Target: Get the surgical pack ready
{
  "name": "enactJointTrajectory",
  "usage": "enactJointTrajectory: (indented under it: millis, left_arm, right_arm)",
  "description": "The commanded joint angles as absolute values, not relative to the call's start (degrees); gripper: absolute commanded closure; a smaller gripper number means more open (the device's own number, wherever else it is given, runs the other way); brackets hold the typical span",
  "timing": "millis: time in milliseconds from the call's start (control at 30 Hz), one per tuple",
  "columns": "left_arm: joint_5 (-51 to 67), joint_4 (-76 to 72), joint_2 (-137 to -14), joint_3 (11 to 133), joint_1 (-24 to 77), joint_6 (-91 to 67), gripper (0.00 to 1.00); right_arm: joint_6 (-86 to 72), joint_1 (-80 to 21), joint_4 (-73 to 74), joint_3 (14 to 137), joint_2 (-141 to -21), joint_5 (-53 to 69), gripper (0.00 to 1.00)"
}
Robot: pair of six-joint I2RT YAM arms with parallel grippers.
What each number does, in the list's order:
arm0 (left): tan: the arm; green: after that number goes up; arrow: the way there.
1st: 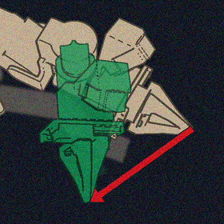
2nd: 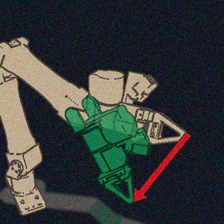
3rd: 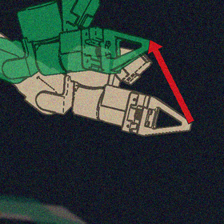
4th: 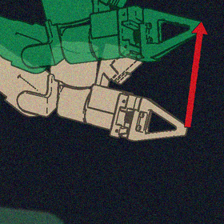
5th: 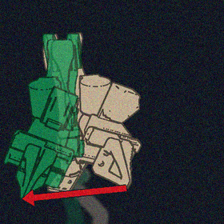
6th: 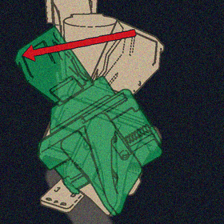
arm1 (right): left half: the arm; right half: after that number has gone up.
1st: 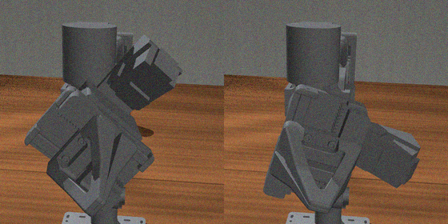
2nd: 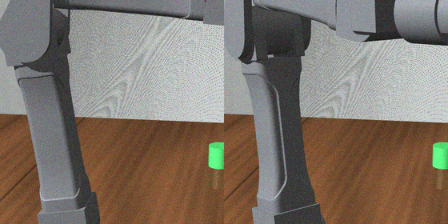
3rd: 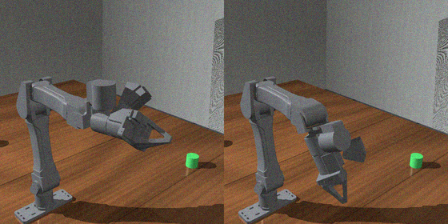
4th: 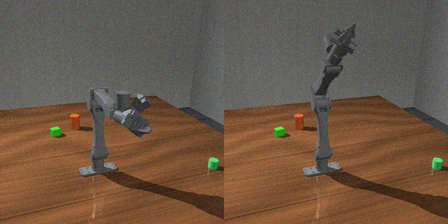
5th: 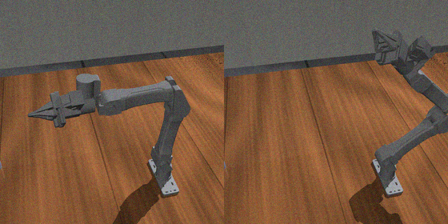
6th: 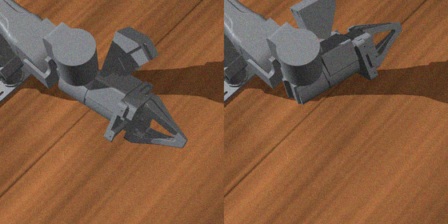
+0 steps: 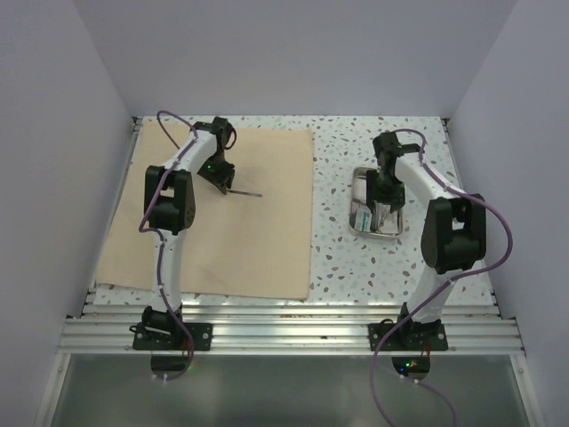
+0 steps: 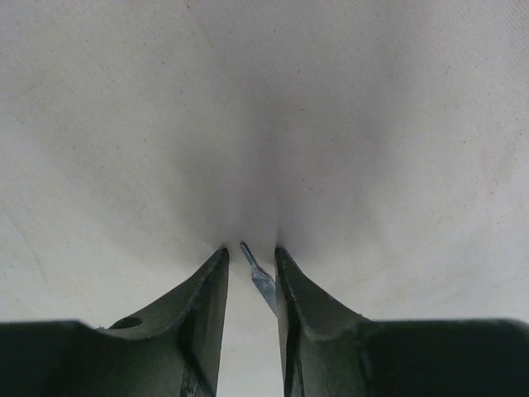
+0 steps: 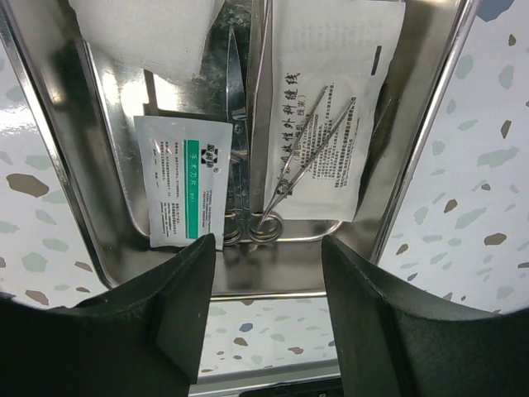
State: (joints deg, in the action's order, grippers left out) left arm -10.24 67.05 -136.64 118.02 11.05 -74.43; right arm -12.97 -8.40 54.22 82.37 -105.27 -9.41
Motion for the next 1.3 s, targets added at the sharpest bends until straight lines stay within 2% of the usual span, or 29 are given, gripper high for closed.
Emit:
enactJointTrajectory:
  millis: [0,200,433,733,900,967,1067,1267]
  left_arm:
    - [-12.6,70.0,-137.5,118.8,11.1,-75.8,0.69]
    - [-12.0,68.7,-138.3,118.5,11.2,-73.7,0.77]
    - [-10.3,64.9,-137.5,116.7,11.2,-70.9,0.99]
    - [-7.6,56.8,-130.9,112.6,11.2,-63.9,1.00]
    - [-2.3,45.7,-123.5,102.5,11.2,-56.1,1.00]
    - [-0.3,41.1,-120.1,99.6,11.2,-54.7,1.00]
    - [3.9,37.5,-115.4,93.5,11.3,-51.9,1.00]
    - [6.6,34.7,-108.8,86.8,12.1,-48.6,1.00]
  right_arm:
    - [-12.3,-8.6,53.3,83.3,-102.9,-8.1,0.42]
    - [-12.5,-8.6,53.4,83.9,-102.8,-7.7,0.42]
    - [-12.5,-9.7,53.5,84.0,-101.3,-7.7,0.43]
    - [-12.8,-13.9,54.3,87.9,-101.2,-6.6,0.42]
    - [-13.4,-16.7,50.6,88.9,-101.3,5.9,0.41]
    - [-14.2,-17.7,47.3,88.9,-101.6,11.0,0.34]
    - [-18.4,-18.9,40.0,87.1,-103.2,24.9,0.30]
    - [-23.6,-22.9,29.0,85.2,-107.2,39.8,0.26]
